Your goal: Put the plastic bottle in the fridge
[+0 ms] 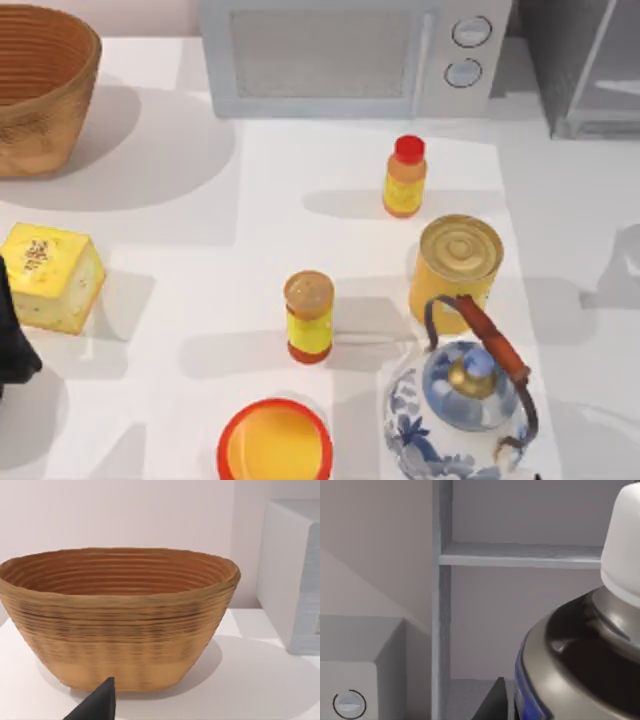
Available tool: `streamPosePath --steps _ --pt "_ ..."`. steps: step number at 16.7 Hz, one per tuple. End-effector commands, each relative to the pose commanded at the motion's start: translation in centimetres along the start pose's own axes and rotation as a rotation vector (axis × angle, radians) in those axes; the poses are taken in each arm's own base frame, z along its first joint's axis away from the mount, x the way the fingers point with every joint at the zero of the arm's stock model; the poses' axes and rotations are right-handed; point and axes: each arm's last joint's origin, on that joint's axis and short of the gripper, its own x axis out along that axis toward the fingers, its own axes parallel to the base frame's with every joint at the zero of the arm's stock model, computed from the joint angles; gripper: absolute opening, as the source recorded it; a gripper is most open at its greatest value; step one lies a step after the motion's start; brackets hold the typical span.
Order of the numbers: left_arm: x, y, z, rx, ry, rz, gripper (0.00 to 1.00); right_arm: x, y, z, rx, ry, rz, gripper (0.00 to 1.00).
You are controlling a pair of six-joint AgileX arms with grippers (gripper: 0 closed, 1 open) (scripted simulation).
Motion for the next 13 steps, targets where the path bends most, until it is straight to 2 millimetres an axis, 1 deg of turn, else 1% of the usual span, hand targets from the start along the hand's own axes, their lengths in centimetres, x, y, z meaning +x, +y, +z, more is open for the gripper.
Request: streamPosePath --steps 2,4,7,10,13 --pt "0.0 0.0 0.0 0.0 0.0 0.0 1.0 2.7 -0.4 2.0 -0.008 -0.048 -0.02 0.01" --pt "0.0 0.0 0.0 0.0 0.0 0.0 1.0 5.4 -0.9 2.7 -0.013 -0.064 -0.041 0.01" --pt "0.0 0.0 0.0 0.0 0.0 0.0 1.0 8.9 -1.6 2.8 -0.017 -0.068 -0.054 0.01" --pt "0.0 0.0 0.0 0.0 0.0 0.0 1.0 12.0 -2.0 3.2 -0.026 -0.107 -0.038 0.01" --pt "0.0 0.0 0.0 0.0 0.0 0.0 1.0 15.3 -2.6 1.8 -0.031 -0.101 -0.023 0.01"
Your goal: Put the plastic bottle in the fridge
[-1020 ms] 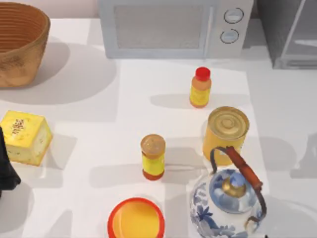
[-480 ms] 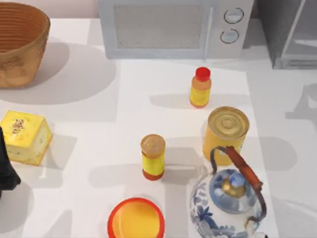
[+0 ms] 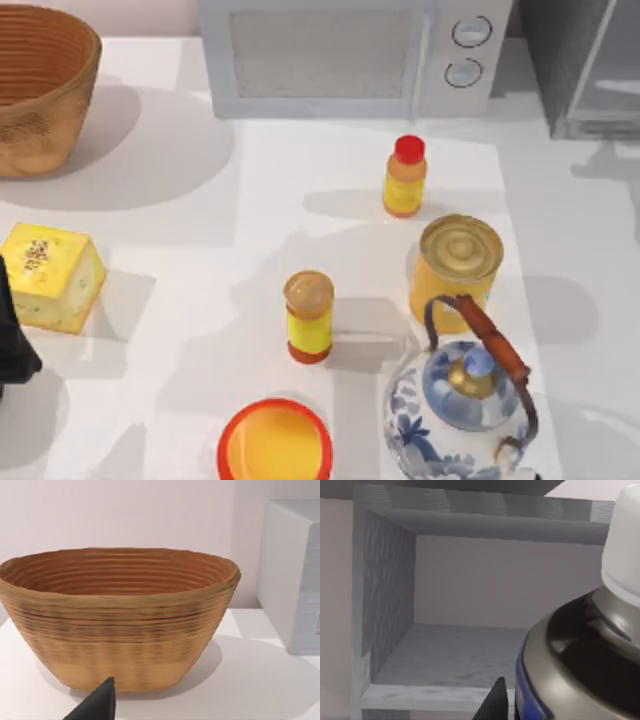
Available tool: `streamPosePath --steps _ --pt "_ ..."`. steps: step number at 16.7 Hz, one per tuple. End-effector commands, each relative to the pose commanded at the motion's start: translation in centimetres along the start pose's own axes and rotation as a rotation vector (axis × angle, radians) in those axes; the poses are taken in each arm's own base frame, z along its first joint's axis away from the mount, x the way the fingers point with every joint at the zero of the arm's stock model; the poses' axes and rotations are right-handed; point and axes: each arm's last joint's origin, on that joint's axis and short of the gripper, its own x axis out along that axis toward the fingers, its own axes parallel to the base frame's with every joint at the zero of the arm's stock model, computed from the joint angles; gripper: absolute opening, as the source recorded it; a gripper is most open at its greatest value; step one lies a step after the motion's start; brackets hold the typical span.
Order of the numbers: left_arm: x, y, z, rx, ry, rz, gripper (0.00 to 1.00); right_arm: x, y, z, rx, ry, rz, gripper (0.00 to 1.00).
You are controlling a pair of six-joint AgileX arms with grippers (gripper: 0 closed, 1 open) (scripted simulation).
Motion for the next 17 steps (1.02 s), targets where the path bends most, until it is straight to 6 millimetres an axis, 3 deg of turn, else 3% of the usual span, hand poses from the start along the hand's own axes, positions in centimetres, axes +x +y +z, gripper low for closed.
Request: streamPosePath --steps 5,10,14,17 --pt "0.0 0.0 0.0 0.0 0.0 0.0 1.0 4.1 -1.3 -4.0 0.001 0.029 0.009 0.01" --pt "0.0 0.0 0.0 0.0 0.0 0.0 1.0 7.2 -2.9 -11.6 0.025 0.135 0.022 0.01" --pt "0.0 0.0 0.0 0.0 0.0 0.0 1.0 7.7 -4.2 -17.4 0.053 0.24 0.035 0.01" --pt "0.0 0.0 0.0 0.0 0.0 0.0 1.0 7.6 -4.7 -19.7 0.068 0.286 0.054 0.01"
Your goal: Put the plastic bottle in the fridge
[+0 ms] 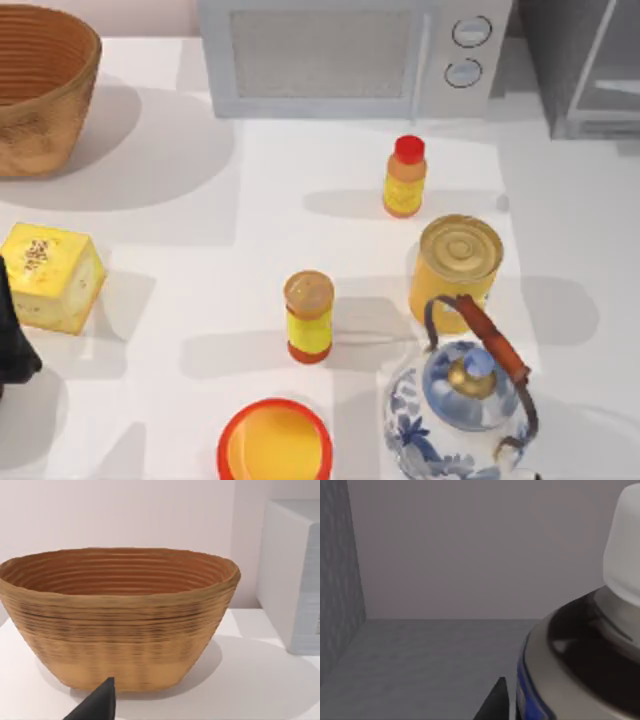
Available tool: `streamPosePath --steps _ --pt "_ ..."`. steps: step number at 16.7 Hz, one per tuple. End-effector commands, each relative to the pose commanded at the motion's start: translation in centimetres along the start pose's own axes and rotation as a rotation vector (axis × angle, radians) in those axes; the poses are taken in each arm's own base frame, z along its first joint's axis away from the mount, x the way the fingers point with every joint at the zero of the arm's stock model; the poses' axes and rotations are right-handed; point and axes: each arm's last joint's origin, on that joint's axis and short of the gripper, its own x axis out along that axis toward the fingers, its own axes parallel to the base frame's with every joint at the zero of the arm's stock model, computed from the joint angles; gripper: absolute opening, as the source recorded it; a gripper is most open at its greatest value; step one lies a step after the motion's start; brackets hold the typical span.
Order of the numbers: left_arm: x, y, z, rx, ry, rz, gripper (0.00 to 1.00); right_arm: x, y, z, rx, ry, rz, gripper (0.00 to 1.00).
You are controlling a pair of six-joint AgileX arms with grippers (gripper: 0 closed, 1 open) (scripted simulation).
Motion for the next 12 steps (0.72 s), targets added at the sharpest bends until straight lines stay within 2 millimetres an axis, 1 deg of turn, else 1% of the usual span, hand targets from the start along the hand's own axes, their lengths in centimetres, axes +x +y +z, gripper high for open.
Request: streamPosePath --steps 1,7,9,11,12 --pt "0.0 0.0 0.0 0.0 0.0 0.0 1.0 0.1 -0.1 -0.3 0.002 0.006 0.006 0.01" --pt "0.0 0.0 0.0 0.0 0.0 0.0 1.0 0.1 0.2 -0.5 0.005 0.013 0.012 0.01" --pt "0.0 0.0 0.0 0.0 0.0 0.0 1.0 0.9 0.3 -0.9 0.006 0.024 0.018 0.01" --pt "0.0 0.0 0.0 0.0 0.0 0.0 1.0 2.5 0.1 -1.0 0.008 0.024 0.013 0.01" --pt "0.0 0.0 0.0 0.0 0.0 0.0 1.0 3.4 -0.1 -0.7 0.006 0.014 0.007 0.01"
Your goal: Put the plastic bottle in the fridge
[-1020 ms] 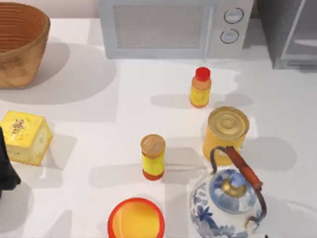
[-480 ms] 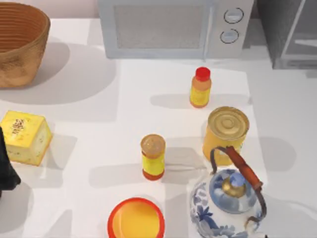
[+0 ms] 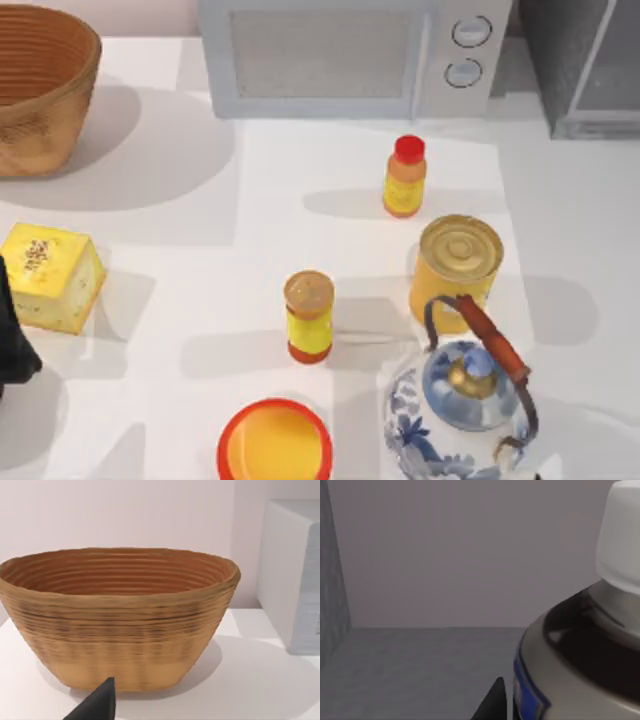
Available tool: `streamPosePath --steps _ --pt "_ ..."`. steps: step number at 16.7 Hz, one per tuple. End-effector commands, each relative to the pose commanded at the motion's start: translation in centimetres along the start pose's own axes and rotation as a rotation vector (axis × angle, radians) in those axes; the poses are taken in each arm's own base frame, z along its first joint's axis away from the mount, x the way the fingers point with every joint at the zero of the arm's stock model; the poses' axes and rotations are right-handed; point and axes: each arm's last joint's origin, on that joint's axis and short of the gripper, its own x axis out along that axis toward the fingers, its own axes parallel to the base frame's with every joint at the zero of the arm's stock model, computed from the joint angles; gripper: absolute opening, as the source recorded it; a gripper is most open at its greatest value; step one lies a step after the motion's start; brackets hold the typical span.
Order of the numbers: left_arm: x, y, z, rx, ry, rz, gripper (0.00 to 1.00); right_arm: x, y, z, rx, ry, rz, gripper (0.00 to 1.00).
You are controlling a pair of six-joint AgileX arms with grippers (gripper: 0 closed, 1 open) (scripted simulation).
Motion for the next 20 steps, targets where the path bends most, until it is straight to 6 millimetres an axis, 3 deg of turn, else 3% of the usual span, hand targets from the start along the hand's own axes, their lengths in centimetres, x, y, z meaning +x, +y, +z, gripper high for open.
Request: streamPosePath --steps 9,15,20 --pt "0.0 0.0 0.0 0.0 0.0 0.0 1.0 6.1 -0.2 0.7 -0.004 -0.015 -0.005 0.01" --pt "0.0 0.0 0.0 0.0 0.0 0.0 1.0 6.7 0.2 0.4 -0.002 -0.002 0.003 0.01" --pt "0.0 0.0 0.0 0.0 0.0 0.0 1.0 6.7 0.2 0.4 -0.002 -0.002 0.003 0.38"
